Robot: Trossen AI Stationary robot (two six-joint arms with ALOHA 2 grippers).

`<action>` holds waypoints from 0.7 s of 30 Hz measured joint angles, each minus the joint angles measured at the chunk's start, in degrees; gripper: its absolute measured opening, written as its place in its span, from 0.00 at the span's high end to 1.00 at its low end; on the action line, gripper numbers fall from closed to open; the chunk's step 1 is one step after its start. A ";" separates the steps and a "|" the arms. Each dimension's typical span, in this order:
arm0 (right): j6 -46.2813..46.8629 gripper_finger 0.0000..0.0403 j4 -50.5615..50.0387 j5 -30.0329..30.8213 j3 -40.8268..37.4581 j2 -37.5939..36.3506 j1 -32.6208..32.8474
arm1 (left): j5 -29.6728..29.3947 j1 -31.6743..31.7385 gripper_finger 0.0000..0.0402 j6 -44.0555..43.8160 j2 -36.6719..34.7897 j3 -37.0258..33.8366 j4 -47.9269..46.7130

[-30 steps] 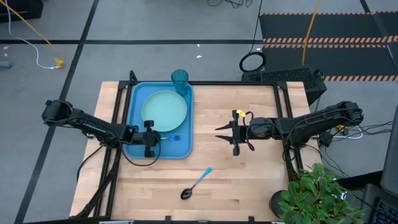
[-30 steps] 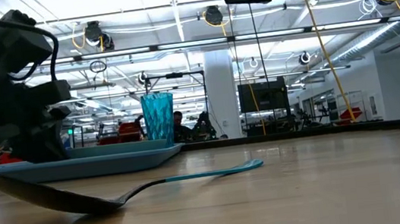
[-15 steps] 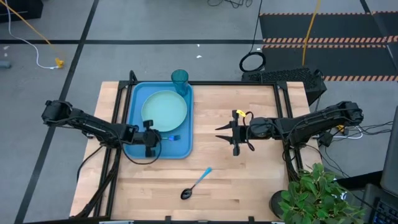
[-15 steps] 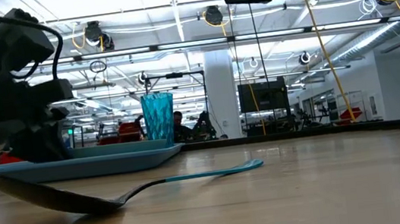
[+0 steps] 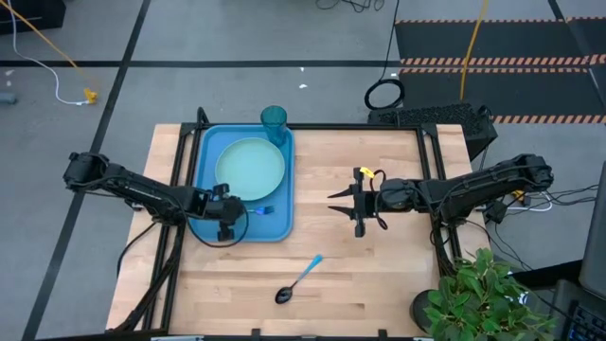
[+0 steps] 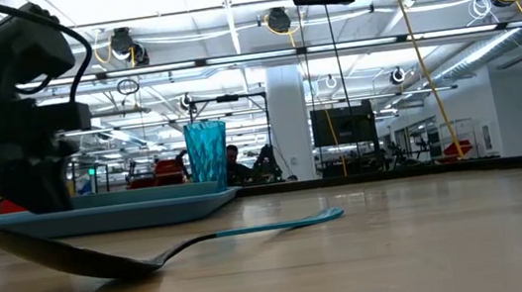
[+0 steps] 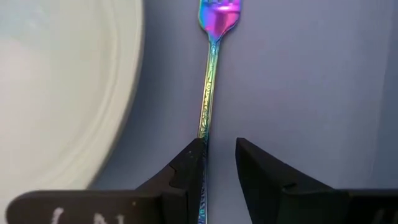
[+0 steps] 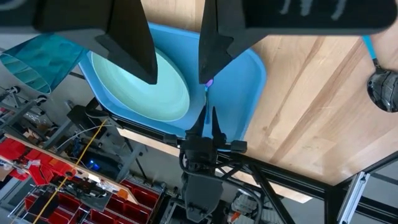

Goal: Pick and place plate/cup/fork/spoon on tray
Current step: Put the blue fork on the blue tray to the bottom of the green plate

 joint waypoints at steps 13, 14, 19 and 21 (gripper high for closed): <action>0.09 0.72 -0.01 0.00 0.00 0.00 0.00 | 0.41 0.02 0.82 -1.61 -0.08 0.67 -2.40; 0.07 0.72 0.00 0.00 0.00 0.00 0.00 | 0.59 0.00 0.84 -1.61 -0.06 1.17 -3.34; 0.00 0.72 0.00 0.00 0.00 0.02 0.00 | 1.37 0.00 0.96 -1.71 -0.04 4.45 -6.12; 0.00 0.72 0.00 0.00 0.00 0.01 0.00 | 1.94 0.00 0.99 -2.01 -0.04 4.93 -6.70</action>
